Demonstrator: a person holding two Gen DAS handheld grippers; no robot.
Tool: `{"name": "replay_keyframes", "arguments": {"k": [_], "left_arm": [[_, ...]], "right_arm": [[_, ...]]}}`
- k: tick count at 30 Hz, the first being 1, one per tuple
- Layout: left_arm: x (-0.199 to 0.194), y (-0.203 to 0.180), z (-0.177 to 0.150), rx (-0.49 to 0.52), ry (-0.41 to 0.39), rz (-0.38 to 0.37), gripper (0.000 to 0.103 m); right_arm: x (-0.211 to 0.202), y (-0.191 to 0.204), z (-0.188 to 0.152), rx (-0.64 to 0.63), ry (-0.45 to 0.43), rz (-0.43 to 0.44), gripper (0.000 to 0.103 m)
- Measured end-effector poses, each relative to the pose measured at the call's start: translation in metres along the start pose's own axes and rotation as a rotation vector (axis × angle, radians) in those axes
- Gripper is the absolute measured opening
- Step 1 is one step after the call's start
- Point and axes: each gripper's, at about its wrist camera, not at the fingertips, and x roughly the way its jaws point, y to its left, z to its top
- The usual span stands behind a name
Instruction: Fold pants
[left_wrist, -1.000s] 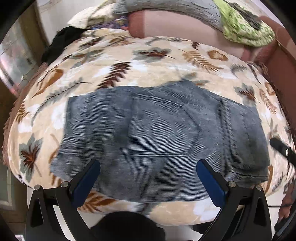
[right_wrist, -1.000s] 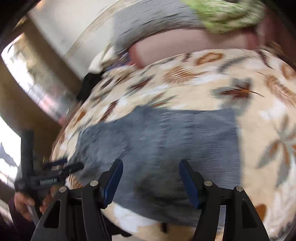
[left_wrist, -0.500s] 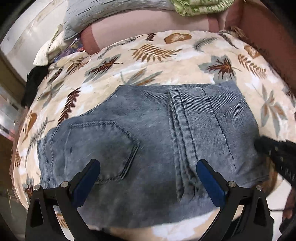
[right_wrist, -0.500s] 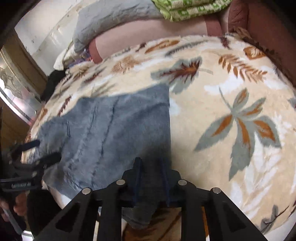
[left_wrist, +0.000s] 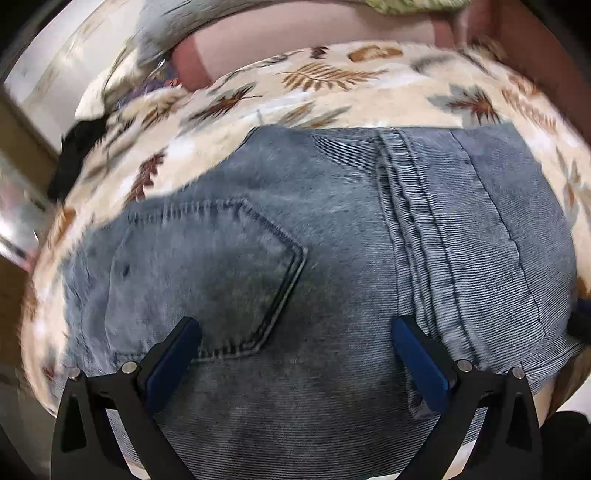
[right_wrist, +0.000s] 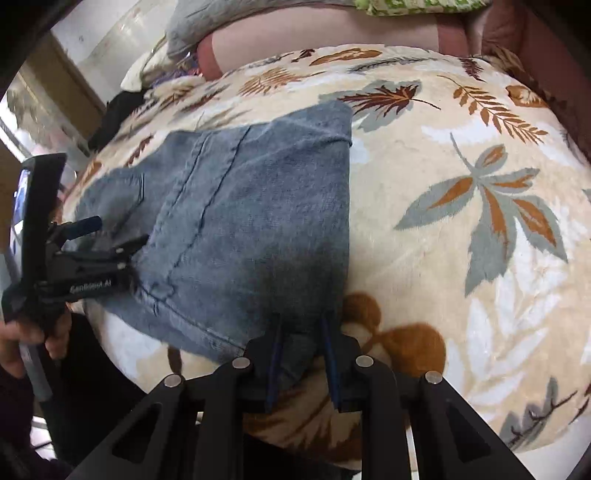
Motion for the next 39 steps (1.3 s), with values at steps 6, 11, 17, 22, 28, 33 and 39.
{"name": "replay_keyframes", "arguments": {"k": [6,11,17,22,28,33,39], "left_arm": [[-0.015,0.007,-0.003,0.01,0.032,-0.022,0.103],[-0.029,0.028,-0.009,-0.064,0.015,-0.03,0.103],[-0.04,0.014,0.008,-0.036,-0.046,-0.052,0.103],[-0.03,-0.013,0.016,0.041,-0.045,-0.055,0.103],[-0.02,-0.03,0.012,0.105,-0.047,-0.059,0.103],[-0.011,-0.025,0.012,0.069,-0.042,-0.103,0.103],[-0.01,-0.026,0.012,0.055,-0.037,-0.114,0.103]], "right_arm": [[-0.01,-0.007,0.006,0.047,0.04,0.04,0.023],[-0.032,0.009,0.041,0.038,-0.068,0.072,0.023],[-0.01,0.037,0.097,0.015,-0.138,0.014,0.023],[0.017,0.036,0.117,0.032,-0.125,-0.02,0.023],[0.052,0.02,0.136,0.056,-0.07,-0.014,0.023],[0.073,0.014,0.143,0.069,-0.067,-0.013,0.024],[0.076,0.014,0.145,0.087,-0.084,-0.021,0.024]]}}
